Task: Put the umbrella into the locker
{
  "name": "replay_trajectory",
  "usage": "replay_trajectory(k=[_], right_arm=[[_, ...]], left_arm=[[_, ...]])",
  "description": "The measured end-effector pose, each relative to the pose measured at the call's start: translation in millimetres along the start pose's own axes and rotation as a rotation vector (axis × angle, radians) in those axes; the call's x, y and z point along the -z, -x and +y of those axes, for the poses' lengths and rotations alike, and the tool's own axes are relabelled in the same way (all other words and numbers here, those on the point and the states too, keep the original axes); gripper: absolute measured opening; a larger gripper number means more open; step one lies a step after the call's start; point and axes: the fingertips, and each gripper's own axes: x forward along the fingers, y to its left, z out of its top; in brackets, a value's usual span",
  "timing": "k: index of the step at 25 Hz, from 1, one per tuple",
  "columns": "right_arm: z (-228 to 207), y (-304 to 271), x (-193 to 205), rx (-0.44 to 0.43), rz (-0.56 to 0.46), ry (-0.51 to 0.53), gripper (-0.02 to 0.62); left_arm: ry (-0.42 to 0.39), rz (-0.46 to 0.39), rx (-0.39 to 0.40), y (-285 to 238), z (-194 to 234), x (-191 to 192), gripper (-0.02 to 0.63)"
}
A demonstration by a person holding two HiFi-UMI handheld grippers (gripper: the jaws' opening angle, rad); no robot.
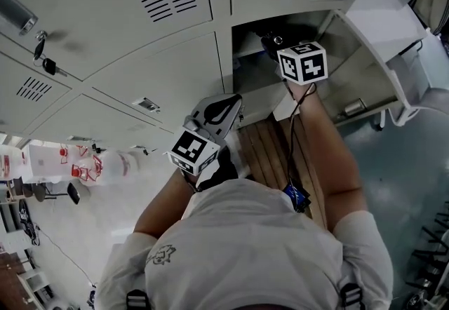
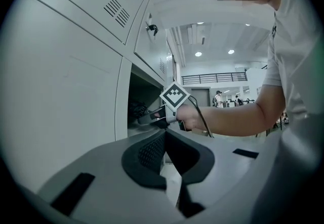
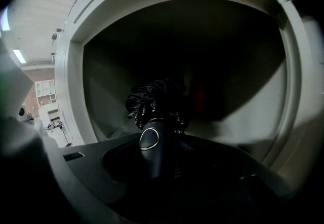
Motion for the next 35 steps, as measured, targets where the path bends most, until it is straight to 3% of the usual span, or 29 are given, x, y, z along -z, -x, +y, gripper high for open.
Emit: replay_trajectory(k=[12,35], right_arm=[[-18,-49,-35,0.045,-0.006,0.093,0.158],[-38,-89,-6,0.094,0.162,0.083,0.167]], left_arm=[[-0.011,0.022,-0.002,-4,13,-1,0.011],[0.027,0.058,0.016,-1,17,14,0.011]])
